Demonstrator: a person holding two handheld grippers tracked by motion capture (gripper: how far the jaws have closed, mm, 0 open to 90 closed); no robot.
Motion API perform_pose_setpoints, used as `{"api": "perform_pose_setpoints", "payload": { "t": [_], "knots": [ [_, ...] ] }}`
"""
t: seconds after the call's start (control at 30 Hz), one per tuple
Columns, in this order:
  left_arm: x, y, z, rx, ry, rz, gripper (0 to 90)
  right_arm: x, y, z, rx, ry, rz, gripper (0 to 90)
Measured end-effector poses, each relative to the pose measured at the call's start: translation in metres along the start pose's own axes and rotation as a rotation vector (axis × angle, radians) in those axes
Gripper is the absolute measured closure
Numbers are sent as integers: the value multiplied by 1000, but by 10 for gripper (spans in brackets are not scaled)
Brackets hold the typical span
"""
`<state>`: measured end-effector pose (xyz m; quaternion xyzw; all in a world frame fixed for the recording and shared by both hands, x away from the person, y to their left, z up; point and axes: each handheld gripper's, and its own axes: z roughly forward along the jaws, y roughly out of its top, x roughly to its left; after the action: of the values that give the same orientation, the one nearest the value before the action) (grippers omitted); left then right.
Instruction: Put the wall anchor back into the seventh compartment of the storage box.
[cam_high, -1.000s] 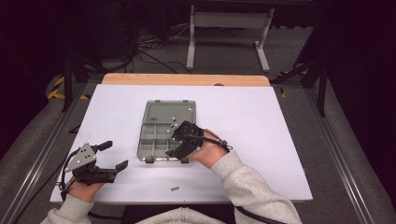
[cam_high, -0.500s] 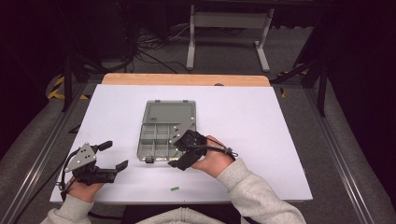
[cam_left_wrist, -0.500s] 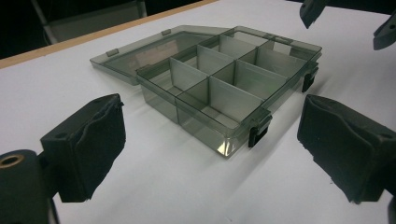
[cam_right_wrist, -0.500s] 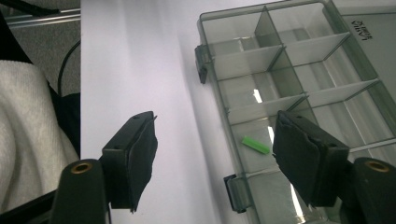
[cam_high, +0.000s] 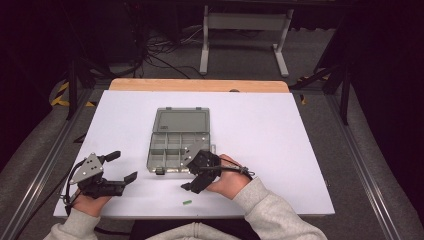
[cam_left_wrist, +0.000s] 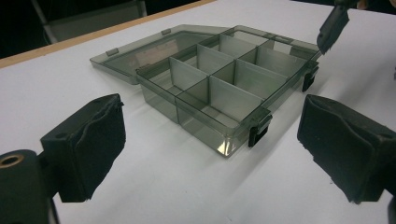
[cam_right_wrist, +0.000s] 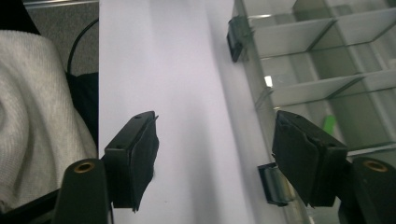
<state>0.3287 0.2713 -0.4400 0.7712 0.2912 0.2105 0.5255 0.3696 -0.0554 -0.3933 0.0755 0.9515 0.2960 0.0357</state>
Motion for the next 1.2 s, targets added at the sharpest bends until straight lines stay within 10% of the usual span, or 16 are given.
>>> {"api": "perform_pose_setpoints", "payload": {
  "t": [0.73,1.2],
  "knots": [
    [0,0,0,4,-1,1,85,20,-15,30,78,66,-17,335],
    [0,0,0,3,-1,-4,85,31,-16,40,138,102,-51,504]
  ]
}}
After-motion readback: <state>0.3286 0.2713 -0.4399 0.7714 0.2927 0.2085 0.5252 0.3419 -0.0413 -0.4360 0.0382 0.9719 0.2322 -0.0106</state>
